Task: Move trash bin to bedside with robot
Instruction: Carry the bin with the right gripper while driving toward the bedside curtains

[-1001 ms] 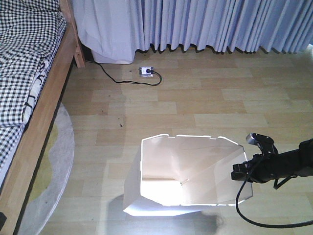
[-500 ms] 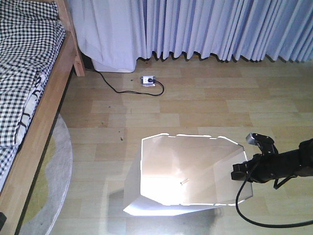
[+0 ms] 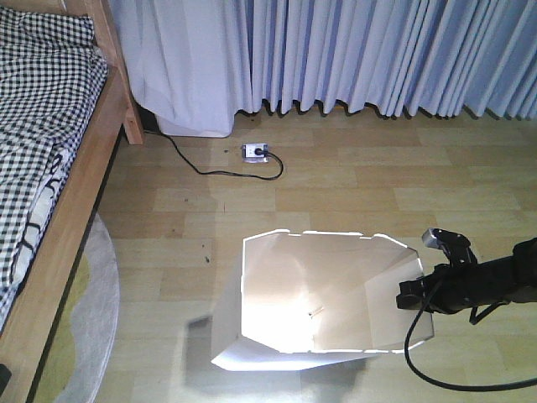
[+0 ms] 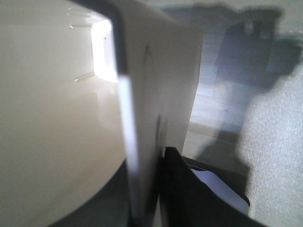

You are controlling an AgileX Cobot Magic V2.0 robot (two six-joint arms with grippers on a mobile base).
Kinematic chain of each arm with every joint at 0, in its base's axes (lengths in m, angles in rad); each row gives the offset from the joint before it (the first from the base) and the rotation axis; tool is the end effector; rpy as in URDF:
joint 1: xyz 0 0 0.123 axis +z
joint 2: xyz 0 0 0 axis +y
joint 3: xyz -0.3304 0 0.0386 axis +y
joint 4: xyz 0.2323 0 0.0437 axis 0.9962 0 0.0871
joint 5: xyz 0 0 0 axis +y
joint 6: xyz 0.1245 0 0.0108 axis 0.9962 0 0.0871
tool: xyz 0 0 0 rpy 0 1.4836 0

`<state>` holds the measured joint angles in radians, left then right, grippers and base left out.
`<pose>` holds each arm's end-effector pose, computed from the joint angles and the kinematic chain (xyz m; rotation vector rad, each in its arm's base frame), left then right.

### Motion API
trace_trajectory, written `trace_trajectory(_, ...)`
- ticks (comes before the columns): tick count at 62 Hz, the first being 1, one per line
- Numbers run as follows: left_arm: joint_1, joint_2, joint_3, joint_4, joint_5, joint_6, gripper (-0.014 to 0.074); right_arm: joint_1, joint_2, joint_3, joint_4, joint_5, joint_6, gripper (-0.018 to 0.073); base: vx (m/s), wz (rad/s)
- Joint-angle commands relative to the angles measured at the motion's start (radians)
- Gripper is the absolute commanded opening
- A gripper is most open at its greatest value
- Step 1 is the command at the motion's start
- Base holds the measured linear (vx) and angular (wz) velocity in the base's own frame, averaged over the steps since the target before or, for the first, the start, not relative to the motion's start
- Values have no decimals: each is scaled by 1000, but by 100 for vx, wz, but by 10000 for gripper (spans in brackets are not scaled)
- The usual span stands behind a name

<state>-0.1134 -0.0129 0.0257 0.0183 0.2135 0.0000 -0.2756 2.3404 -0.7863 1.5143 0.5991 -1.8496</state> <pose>0.0256 -0.0024 0.1807 0.1093 1.7068 -0.0677 0.3193 -0.0171 -0.0011 -0.1280 2.7883 0.7910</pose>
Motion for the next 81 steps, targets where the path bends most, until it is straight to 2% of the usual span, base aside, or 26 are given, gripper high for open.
trace_trajectory(1,-6,-14,19,-4,-69,0,-6,-1,-69,-5,27,260,1,-5,19,1)
trace_trajectory(81,-6,-14,19,-4,-69,0,-6,-1,-69,-5,27,260,1,-5,20,1)
